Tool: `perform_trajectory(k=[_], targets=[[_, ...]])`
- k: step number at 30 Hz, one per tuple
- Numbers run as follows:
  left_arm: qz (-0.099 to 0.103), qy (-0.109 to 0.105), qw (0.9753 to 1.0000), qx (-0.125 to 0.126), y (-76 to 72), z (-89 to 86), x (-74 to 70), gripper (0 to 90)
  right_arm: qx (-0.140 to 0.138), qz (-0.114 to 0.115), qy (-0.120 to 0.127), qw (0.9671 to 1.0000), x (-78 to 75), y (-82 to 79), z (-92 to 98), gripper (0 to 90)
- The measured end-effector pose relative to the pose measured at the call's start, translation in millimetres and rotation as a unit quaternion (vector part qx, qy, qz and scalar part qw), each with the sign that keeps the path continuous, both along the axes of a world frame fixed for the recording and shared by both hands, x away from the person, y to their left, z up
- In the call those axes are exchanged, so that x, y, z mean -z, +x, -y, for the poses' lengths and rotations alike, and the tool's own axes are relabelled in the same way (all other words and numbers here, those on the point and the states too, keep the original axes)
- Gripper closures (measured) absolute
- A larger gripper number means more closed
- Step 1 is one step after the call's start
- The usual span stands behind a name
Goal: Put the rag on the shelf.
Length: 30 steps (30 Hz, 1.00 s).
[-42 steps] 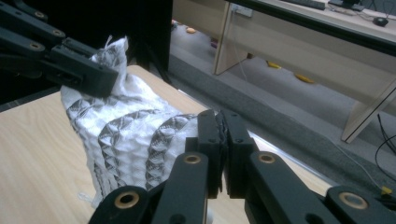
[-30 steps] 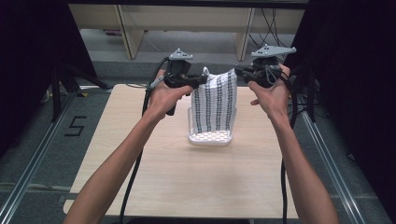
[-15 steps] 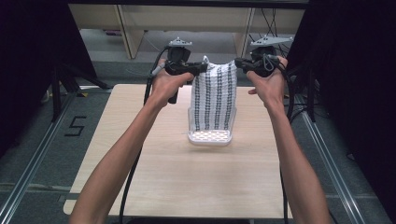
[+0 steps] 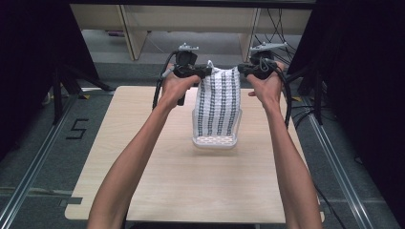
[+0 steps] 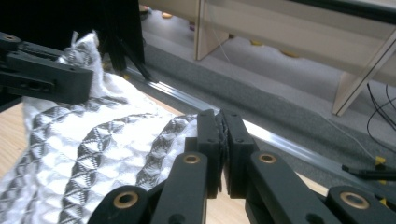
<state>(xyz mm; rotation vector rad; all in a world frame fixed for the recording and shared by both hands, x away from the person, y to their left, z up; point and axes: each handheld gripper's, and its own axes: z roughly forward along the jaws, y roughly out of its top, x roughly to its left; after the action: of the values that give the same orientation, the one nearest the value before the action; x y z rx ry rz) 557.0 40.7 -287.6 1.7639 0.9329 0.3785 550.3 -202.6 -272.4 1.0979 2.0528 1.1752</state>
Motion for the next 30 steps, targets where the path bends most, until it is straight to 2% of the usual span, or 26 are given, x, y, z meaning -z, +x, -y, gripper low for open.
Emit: perform_trajectory(k=[6,9,11,12,13,14,15,16,18,19,20,23,25,26,28,30], targets=[[-0.008,-0.001,1.0,-0.004,7.3,-0.4,10.0,81.1,0.006,-0.017,-0.001,0.9998,14.2,11.9,-2.4,88.0],[-0.017,0.006,0.9998,-0.007,11.4,-0.1,20.0,80.9,0.009,-0.027,-0.004,0.9996,19.3,15.8,-5.3,87.9],[-0.02,0.014,0.9997,-0.006,12.3,-0.7,22.6,80.8,0.007,-0.027,-0.005,0.9996,21.5,17.4,-6.0,87.9],[-0.022,0.011,0.9997,-0.009,13.0,0.1,25.8,80.8,0.007,-0.017,-0.016,0.9997,23.5,19.5,-5.5,87.8],[-0.023,0.011,0.9996,-0.011,13.5,0.3,28.7,80.7,0.006,-0.032,-0.007,0.9994,26.4,20.7,-6.4,87.7],[-0.029,0.012,0.9995,-0.011,15.3,0.2,33.6,80.6,0.012,-0.037,-0.004,0.9992,28.1,21.3,-7.2,87.6],[-0.029,0.012,0.9995,-0.011,15.3,0.2,33.6,80.5,0.006,-0.034,-0.011,0.9994,30.6,23.3,-6.2,87.5],[-0.034,0.02,0.9992,-0.009,17.1,-1.0,37.1,80.4,0.008,-0.039,-0.008,0.9992,33.4,24.0,-6.8,87.4],[-0.036,0.016,0.9992,-0.013,17.7,-0.1,39.1,80.2,0.011,-0.045,-0.008,0.9989,39.3,25.6,-7.2,87.1],[-0.038,0.026,0.9989,-0.01,18.3,-1.0,40.0,80.2,0.011,-0.045,-0.008,0.9989,39.3,25.6,-7.2,87.1],[-0.042,0.025,0.9987,-0.015,18.7,0.1,42.8,79.4,0.012,-0.055,-0.012,0.9983,44.3,26.8,-6.5,86.4],[-0.05,0.035,0.998,-0.011,19.5,-1.1,46.4,77.9,0.015,-0.064,-0.012,0.9978,51.7,28.6,-6.3,85.4],[-0.056,0.042,0.9975,-0.009,19.9,-1.2,47.8,77.3,0.014,-0.06,-0.011,0.998,54.4,29.7,-6.6,84.9],[-0.059,0.051,0.9968,-0.012,20.1,-1.4,50.7,75.7,0.014,-0.072,-0.012,0.9972,58.0,30.0,-6.8,84.3],[-0.067,0.054,0.9962,-0.012,21.0,-1.5,53.7,73.1,0.018,-0.079,-0.015,0.9966,60.7,29.7,-6.1,83.8],[-0.068,0.066,0.9954,-0.012,21.6,-1.4,56.6,71.6,0.023,-0.088,-0.016,0.9957,63.8,29.9,-6.2,83.4]])
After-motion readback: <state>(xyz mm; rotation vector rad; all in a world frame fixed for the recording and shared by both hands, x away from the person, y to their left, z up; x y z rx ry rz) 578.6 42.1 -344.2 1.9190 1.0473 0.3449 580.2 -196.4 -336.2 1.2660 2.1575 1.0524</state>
